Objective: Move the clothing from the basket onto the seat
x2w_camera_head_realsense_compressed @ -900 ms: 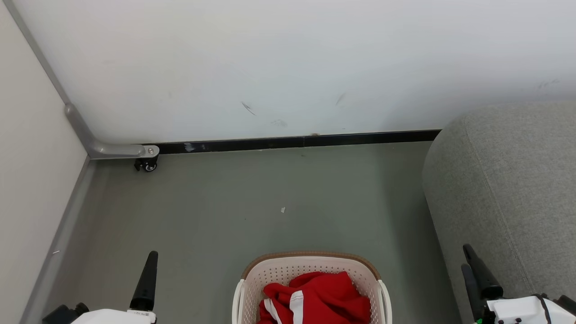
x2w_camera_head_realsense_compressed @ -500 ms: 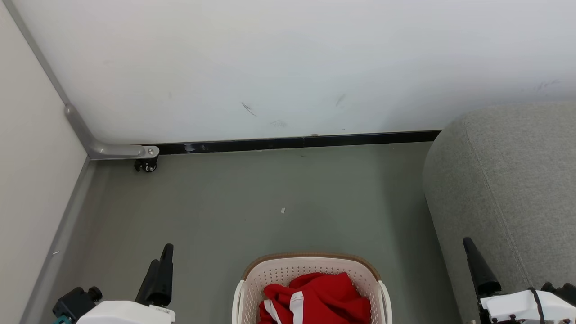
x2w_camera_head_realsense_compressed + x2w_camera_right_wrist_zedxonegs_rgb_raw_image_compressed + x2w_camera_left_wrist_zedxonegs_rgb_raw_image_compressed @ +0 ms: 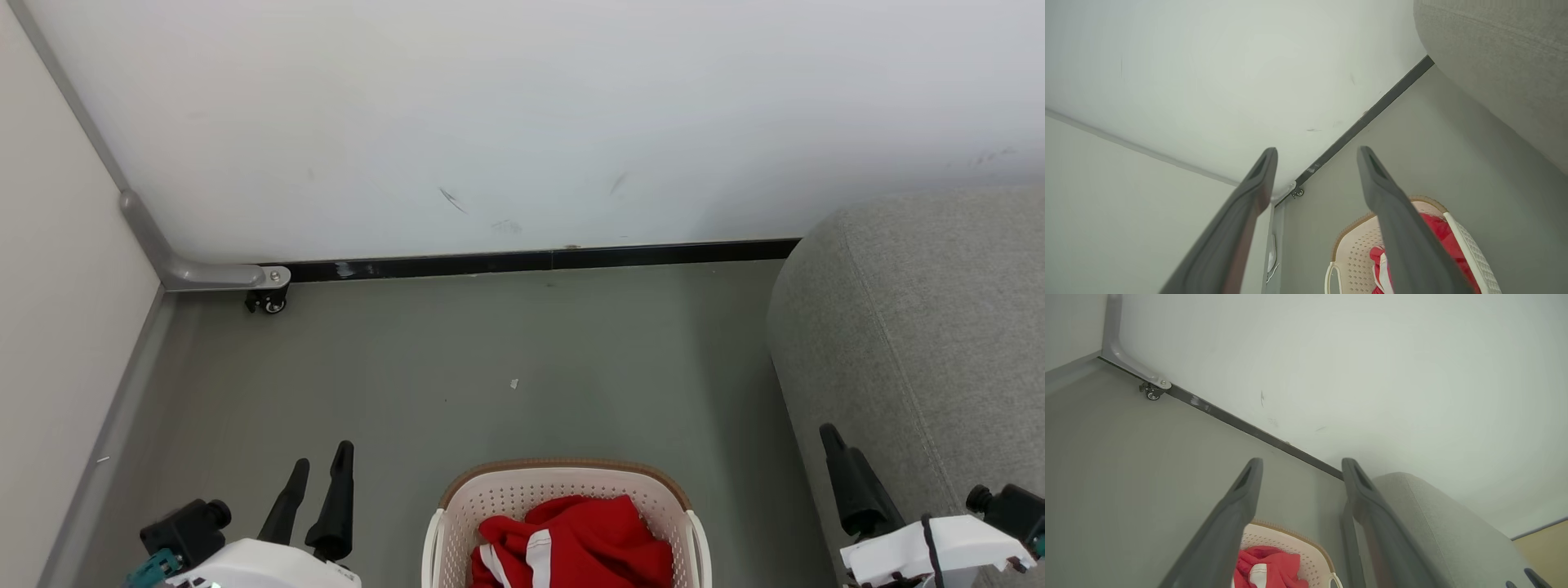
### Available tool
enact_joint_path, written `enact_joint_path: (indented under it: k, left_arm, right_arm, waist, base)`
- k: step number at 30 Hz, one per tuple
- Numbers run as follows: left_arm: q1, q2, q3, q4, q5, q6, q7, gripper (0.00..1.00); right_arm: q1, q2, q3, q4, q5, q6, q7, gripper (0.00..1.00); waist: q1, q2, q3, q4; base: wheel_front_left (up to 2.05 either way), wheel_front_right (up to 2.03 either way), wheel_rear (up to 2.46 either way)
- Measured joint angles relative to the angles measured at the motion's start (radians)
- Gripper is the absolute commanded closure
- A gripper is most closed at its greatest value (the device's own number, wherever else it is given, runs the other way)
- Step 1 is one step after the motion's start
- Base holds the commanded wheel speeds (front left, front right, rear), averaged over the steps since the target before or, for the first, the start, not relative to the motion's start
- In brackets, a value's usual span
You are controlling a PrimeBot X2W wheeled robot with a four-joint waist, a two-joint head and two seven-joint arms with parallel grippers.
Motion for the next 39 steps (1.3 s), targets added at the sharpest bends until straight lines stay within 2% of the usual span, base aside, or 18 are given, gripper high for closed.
enact_joint_path:
  k: [12, 39]
  left_arm:
    - [0.000, 0.009, -0.080, 0.001, 0.257, 0.062, -0.048, 0.00]
    - [-0.001, 0.011, -0.157, 0.036, 0.617, 0.212, -0.142, 0.00]
  right_arm:
    - [0.001, -0.005, 0.014, -0.011, -0.264, 0.000, -0.047, 0.00]
    - [0.022, -0.011, 0.029, -0.018, -0.660, 0.000, -0.136, 0.00]
  waist:
    - [-0.0088, 0.0000, 0.009, 0.001]
    - [-0.0104, 0.0000, 0.001, 0.009]
  base:
    - [0.00, 0.00, 0.00]
    - [0.00, 0.00, 0.00]
